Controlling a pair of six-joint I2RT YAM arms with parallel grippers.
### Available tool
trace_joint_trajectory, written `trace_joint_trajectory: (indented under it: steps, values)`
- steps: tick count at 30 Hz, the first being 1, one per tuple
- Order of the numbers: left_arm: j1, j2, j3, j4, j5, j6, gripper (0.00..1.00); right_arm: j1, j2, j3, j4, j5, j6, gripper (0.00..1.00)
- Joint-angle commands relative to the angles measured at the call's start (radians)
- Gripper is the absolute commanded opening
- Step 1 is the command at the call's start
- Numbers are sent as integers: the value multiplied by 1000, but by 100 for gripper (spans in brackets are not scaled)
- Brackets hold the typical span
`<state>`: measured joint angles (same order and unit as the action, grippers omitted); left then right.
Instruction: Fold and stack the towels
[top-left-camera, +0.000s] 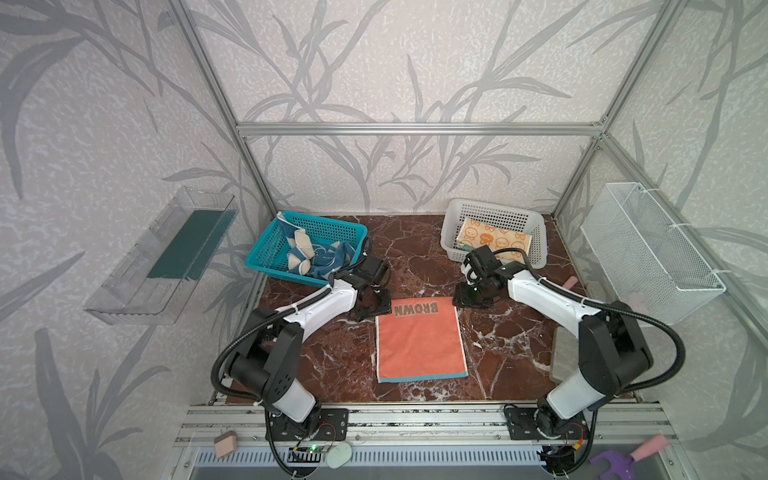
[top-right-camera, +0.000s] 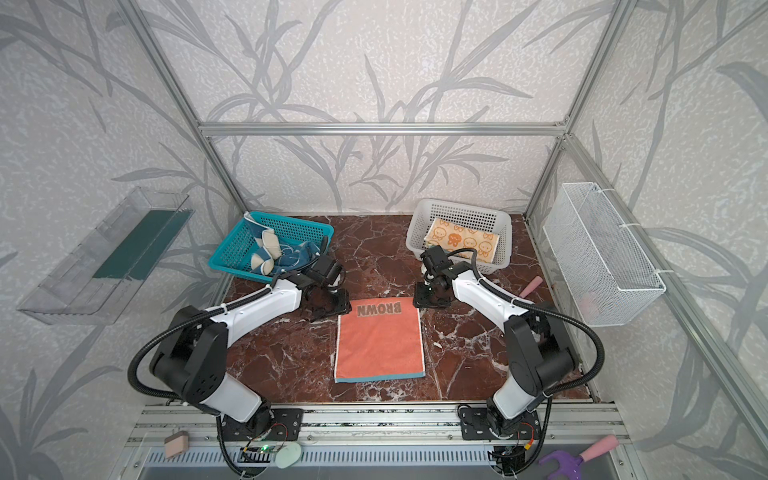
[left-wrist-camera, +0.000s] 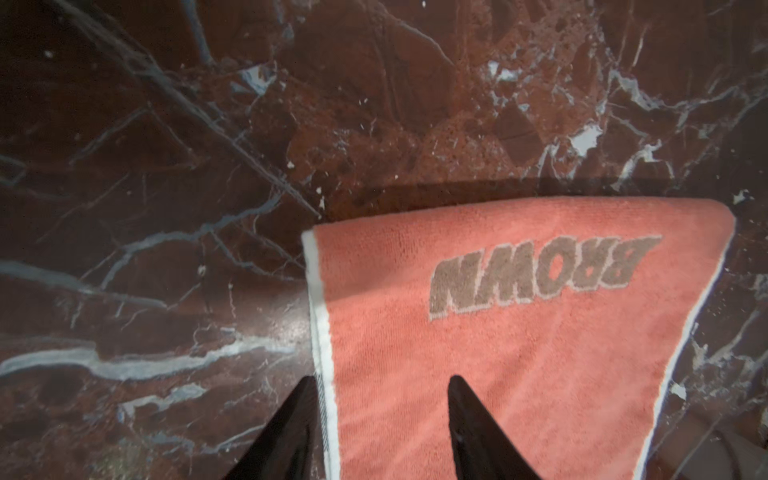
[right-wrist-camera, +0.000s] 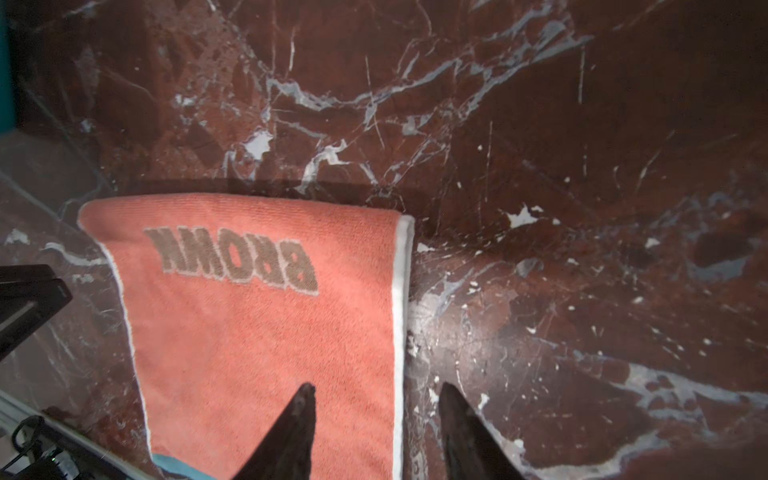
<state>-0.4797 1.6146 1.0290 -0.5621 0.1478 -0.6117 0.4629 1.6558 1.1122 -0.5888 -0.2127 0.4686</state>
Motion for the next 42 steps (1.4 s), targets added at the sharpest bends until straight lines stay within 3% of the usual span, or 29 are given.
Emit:
trace_joint_trajectory:
  steps: [1, 12, 22, 25, 32, 34, 42]
  values:
    - [14, 26, 35, 35, -44, 15, 53, -7, 37, 24, 31, 9, 1, 49]
    - [27, 141, 85, 68, -106, 65, 51, -9, 186, 81, 125, -12, 10, 47]
    - [36, 195, 76, 95, -63, 70, 51, -13, 249, 112, 129, -16, -7, 43]
    - [37, 199, 75, 104, -53, 75, 41, -20, 259, 114, 135, -23, -11, 35]
    - [37, 152, 67, 134, -44, 100, 0, -29, 251, 121, 134, -18, -34, 4]
    - [37, 125, 57, 158, -39, 107, 0, -33, 239, 127, 123, -16, -44, 0]
    - [36, 53, 104, 180, -6, 153, 0, -67, 129, 145, 83, -4, -101, 0]
